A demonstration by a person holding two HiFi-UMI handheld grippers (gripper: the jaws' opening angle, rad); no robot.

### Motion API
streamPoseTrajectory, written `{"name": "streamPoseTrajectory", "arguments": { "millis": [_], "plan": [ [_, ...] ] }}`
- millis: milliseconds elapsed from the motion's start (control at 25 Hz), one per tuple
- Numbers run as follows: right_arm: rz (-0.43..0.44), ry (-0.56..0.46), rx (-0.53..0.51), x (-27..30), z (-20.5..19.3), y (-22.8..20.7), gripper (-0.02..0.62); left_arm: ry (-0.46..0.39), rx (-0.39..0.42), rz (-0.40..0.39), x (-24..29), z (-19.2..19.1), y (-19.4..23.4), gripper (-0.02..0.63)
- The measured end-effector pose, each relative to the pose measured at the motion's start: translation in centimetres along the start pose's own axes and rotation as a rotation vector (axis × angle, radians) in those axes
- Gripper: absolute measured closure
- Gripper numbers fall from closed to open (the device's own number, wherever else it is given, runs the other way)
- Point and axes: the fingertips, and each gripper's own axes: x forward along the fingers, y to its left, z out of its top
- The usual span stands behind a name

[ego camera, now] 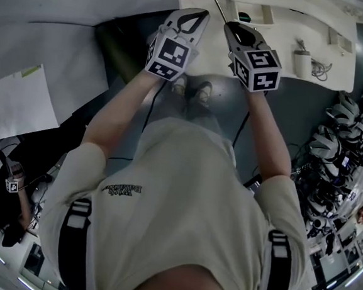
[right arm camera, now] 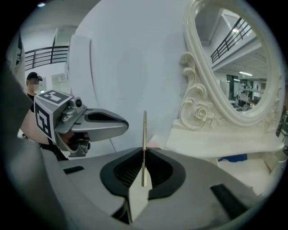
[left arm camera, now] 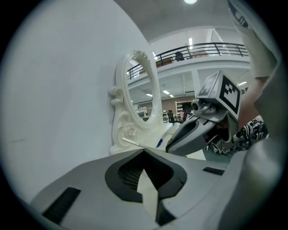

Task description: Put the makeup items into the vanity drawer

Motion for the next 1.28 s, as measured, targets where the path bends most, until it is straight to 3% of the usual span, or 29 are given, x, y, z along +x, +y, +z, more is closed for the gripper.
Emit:
{"name": "streamPoseTrajectory", "arguments": {
  "millis": [360,560,960,1280],
  "plan": [
    [-0.009,-0.252,-0.076,-10.4,9.9,2.8,0.563,-0.268,0.151,0.016,-7.3,15.1,-2.9,0.594],
    [-0.011,-0.364,-0.106,-15.9,13.2,4.8,0.563,-0.368,0.176,0.024,-11.9,20.3,-4.4,0.594],
    [-0.008,-0.547,-0.165,-24.6,15.3,7.9,0.563,-0.500,0.162,0.022,-17.2,24.7,-7.4,0.594],
    [0.008,-0.581,-0.097,-26.5,13.8,8.4,0.563,-0.573,0.157,-0.010,-19.3,25.3,-9.4,0.594]
  ]
}}
